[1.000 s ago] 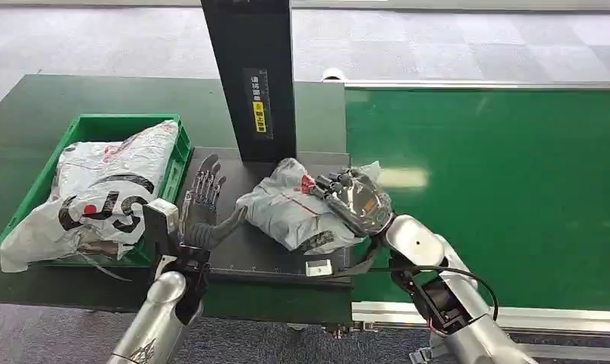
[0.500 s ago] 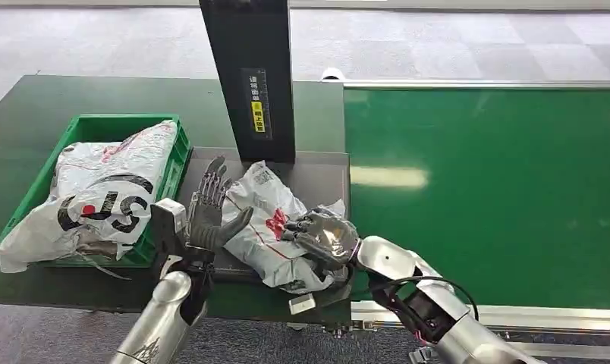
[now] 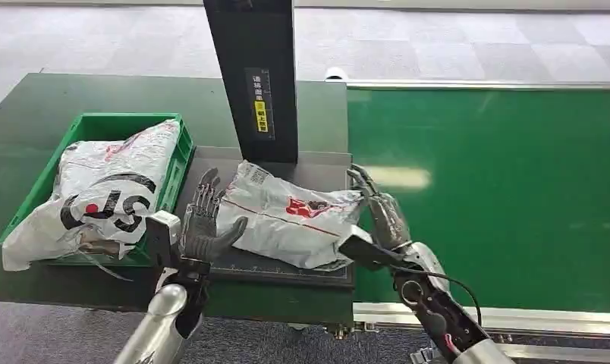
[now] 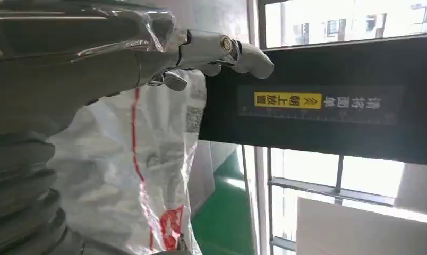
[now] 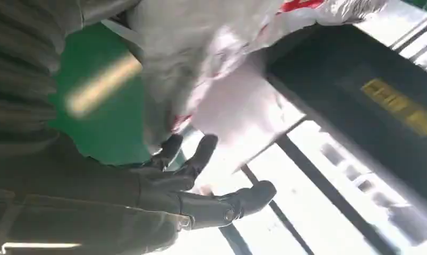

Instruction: Moved the parcel from conveyor to table for the left to box.

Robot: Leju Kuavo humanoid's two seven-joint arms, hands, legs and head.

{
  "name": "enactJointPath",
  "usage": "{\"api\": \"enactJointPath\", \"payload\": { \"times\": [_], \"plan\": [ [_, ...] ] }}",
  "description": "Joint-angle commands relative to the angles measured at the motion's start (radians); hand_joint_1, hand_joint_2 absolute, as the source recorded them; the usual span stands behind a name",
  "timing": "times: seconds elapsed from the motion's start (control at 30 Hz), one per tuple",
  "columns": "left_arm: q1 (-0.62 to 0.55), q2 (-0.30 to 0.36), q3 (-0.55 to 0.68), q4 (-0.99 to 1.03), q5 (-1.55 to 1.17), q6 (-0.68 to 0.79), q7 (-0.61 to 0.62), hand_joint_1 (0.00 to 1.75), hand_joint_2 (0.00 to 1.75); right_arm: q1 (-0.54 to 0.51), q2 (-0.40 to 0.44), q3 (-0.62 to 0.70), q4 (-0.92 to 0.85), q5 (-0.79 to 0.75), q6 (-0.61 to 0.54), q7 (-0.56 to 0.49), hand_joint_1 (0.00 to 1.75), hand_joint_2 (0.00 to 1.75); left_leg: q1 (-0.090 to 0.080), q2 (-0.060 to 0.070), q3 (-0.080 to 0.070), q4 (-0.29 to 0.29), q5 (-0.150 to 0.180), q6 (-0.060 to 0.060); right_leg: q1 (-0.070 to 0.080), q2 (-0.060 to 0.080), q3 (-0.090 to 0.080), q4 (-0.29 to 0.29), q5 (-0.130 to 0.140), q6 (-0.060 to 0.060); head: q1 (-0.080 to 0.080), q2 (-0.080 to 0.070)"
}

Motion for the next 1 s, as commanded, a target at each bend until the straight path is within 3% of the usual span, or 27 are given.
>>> {"api": "enactJointPath", "payload": {
  "times": [0.03, 0.43, 0.53, 0.63, 0.67, 0.73, 0.77, 0.93, 1.0],
  "plan": [
    [-0.001, 0.045, -0.01, 0.004, 0.0, -0.022, 0.004, 0.0, 1.75, 0.323, 0.051, -0.593, -0.139, -0.506, 0.433, 0.022, 0.0, 1.75, -0.001, -0.003, -0.002, -0.001, 0.001, 0.0, -0.001, -0.003, 0.0, -0.001, 0.0, 0.0, -0.001, 0.0],
    [0.013, 0.037, -0.015, -0.004, -0.009, -0.02, 0.004, 0.0, 1.75, 0.334, 0.067, -0.615, -0.098, -0.518, 0.457, 0.043, 0.0, 1.75, -0.001, 0.005, 0.0, -0.001, 0.0, 0.0, 0.0, 0.003, -0.001, 0.0, 0.001, -0.001, -0.001, 0.0],
    [0.02, 0.042, -0.048, -0.012, -0.13, 0.066, -0.025, 0.0, 1.75, 0.367, 0.082, -0.611, -0.119, -0.497, 0.484, 0.009, 0.0, 1.75, 0.0, 0.004, 0.001, -0.003, 0.001, 0.0, 0.0, 0.003, 0.0, -0.002, 0.001, -0.001, -0.001, 0.0],
    [0.02, 0.043, -0.078, -0.027, -0.285, 0.173, -0.03, 0.0, 1.75, 0.323, 0.089, -0.59, -0.119, -0.438, 0.466, -0.013, 0.0, 1.75, -0.001, 0.006, 0.001, -0.001, 0.0, 0.0, 0.0, 0.005, -0.002, -0.001, 0.001, -0.001, -0.001, 0.0],
    [0.011, 0.049, -0.111, -0.038, -0.312, 0.129, -0.029, 0.0, 1.75, 0.294, 0.089, -0.586, -0.101, -0.432, 0.469, -0.012, 0.0, 1.75, -0.001, 0.007, 0.001, -0.002, 0.0, 0.0, -0.001, 0.006, -0.002, -0.001, 0.002, -0.001, -0.001, 0.0],
    [-0.017, 0.067, -0.173, -0.053, -0.278, -0.124, -0.044, 0.0, 1.75, 0.225, 0.085, -0.561, -0.044, -0.397, 0.479, -0.021, 0.0, 1.75, -0.001, 0.008, -0.001, -0.001, 0.001, 0.0, -0.001, 0.007, -0.003, 0.0, 0.002, -0.001, -0.001, 0.0],
    [-0.042, 0.068, -0.205, -0.035, -0.317, -0.156, -0.029, 0.0, 1.75, 0.208, 0.095, -0.569, -0.031, -0.398, 0.477, -0.023, 0.0, 1.75, 0.0, 0.008, -0.002, 0.001, 0.001, 0.0, 0.0, 0.007, -0.004, 0.001, 0.002, -0.001, -0.001, 0.0],
    [-0.066, 0.041, -0.198, 0.005, -0.334, -0.157, -0.025, 0.0, 1.75, 0.217, 0.1, -0.579, -0.039, -0.393, 0.481, -0.019, 0.0, 1.75, 0.0, 0.005, 0.0, 0.0, 0.001, 0.0, 0.0, 0.004, -0.001, 0.0, 0.002, 0.0, 0.0, 0.0],
    [-0.126, 0.032, -0.281, 0.058, -0.502, -0.121, 0.008, 0.0, 1.75, 0.235, 0.106, -0.587, -0.064, -0.376, 0.477, -0.027, 0.0, 1.75, 0.0, 0.005, 0.0, 0.0, 0.001, 0.0, 0.0, 0.004, -0.002, 0.0, 0.002, 0.0, 0.0, 0.0]
  ]
}}
